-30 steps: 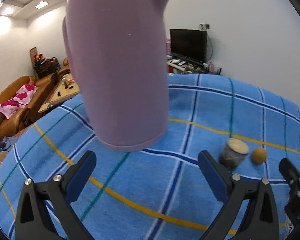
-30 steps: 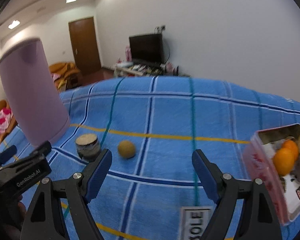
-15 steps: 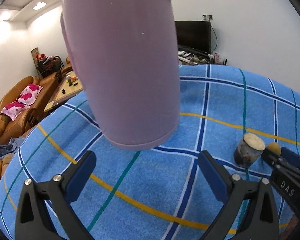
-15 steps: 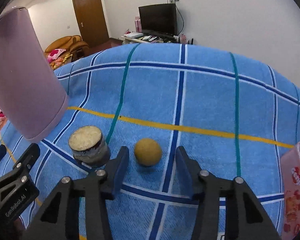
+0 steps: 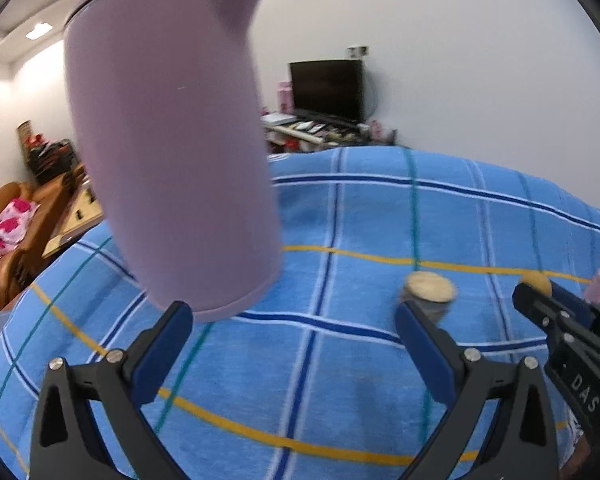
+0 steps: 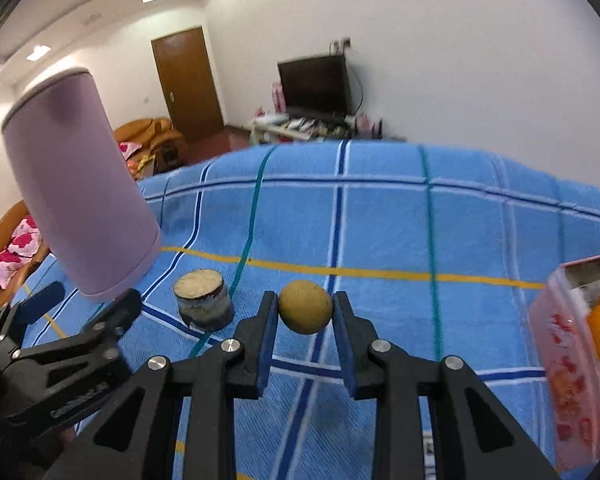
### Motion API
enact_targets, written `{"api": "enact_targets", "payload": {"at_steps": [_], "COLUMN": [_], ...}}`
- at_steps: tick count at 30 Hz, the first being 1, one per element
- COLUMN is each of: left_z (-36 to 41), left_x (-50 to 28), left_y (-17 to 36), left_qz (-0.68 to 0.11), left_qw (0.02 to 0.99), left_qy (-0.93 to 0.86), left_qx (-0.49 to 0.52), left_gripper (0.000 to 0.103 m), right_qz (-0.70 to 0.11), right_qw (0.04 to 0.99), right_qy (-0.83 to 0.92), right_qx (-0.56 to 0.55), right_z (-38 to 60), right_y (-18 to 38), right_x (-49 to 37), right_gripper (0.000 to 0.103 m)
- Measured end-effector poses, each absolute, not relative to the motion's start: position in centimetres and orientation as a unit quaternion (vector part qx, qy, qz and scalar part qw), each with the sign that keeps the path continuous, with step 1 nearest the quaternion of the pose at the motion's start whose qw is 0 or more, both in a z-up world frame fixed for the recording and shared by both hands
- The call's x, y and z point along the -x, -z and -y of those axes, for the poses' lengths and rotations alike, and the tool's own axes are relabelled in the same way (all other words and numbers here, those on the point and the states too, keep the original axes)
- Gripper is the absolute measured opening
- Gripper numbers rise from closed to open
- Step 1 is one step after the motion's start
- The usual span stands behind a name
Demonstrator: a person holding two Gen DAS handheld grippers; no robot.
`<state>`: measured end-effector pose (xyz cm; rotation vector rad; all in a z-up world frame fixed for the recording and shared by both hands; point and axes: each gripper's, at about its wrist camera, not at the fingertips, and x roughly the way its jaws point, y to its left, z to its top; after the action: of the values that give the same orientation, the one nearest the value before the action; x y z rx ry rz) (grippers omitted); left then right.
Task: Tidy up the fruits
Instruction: 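Grasp the round brown fruit with the right tool while the left tool grasps the small cylindrical jar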
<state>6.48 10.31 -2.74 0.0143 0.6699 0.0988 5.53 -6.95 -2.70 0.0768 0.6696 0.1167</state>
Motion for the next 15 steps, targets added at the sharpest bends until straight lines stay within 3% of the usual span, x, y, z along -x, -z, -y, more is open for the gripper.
{"api": "enact_targets", "payload": {"at_steps": [5,11,15], "left_z": [-8.3,-4.8,-3.7], "left_x": [-6.8,-8.6,-10.8], "left_y": [2.3,1.9,2.9], "left_qz": [-0.351,-0.351,-0.382], "left_qw": [0.936,0.931,0.92], "left_qy": [-0.02,-0.026,-0.014], "left_qx": [-0.016,-0.096,-0.086], "left_gripper": [0.103,0.103,0.091], "right_qz": [-0.288,-0.286,-0.294], "right_qw": [0.957,0.957,0.954], "right_qy": [-0.033,-0.017,-0.01], "right_qx": [-0.024,-0.041,-0.058], "right_z": [7.6,9.0,9.8], "right_y": [1.5,1.4,1.7], "right_x": [-3.2,-3.0,-3.3], "right_gripper": [0.029,0.029,0.029]}}
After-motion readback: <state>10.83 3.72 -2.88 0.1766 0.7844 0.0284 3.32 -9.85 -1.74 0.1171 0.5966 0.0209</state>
